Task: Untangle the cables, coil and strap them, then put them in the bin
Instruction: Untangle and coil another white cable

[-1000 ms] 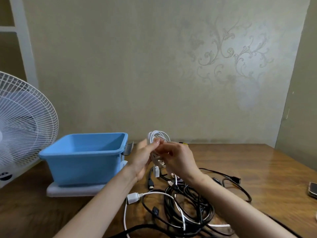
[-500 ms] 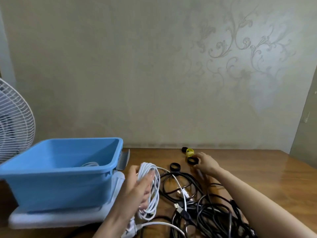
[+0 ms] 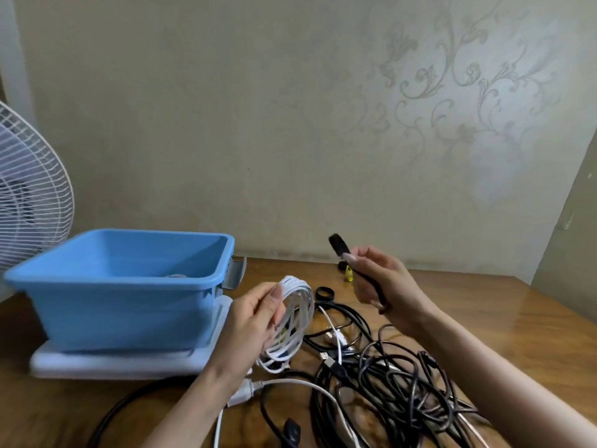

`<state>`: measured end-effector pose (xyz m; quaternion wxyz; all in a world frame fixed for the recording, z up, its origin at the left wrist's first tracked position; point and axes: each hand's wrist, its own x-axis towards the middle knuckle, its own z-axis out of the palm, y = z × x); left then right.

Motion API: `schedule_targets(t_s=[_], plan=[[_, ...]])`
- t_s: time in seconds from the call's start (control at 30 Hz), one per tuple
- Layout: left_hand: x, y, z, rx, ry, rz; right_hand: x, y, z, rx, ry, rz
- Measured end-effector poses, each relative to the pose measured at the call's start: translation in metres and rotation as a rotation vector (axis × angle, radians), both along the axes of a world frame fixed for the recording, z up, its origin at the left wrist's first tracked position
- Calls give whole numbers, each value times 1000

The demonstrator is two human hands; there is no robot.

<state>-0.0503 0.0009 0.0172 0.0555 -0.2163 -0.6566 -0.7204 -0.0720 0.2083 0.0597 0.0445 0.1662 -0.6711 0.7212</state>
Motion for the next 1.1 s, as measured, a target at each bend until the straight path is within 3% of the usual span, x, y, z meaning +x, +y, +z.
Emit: schedule_targets(t_s=[0.07,0.2,0.33,0.47,0.67,0.77,0.8,0.9,0.97,1.1], plan=[[5,3,-2,5,-52,-28,29,-24,3,-62,-33,69],[17,9,-1,65,-194,-224,58,-60,-10,123,-17,-11],[19,10,3,60,-143,-98,63,-66,-22,158,4,-74],[19,4,9,190,-209,-102,72,-62,-27,173,2,-80],[18,1,7,162,-167,-196,81,-41,-29,425,-34,-80],[22,1,8,84,-72,-256,82,-30,-27,887,237,-234],[21,1,7,59,-37,-273,83,-26,-25,909,374,-300],[20,1,7,-62,99,-328,83,-19,-10,628,719,-499],[24,4,7,-143,225,-325,70,-19,10,522,579,-433],[28,12,2,-316,535,-166,35,-15,27,629,-57,350]])
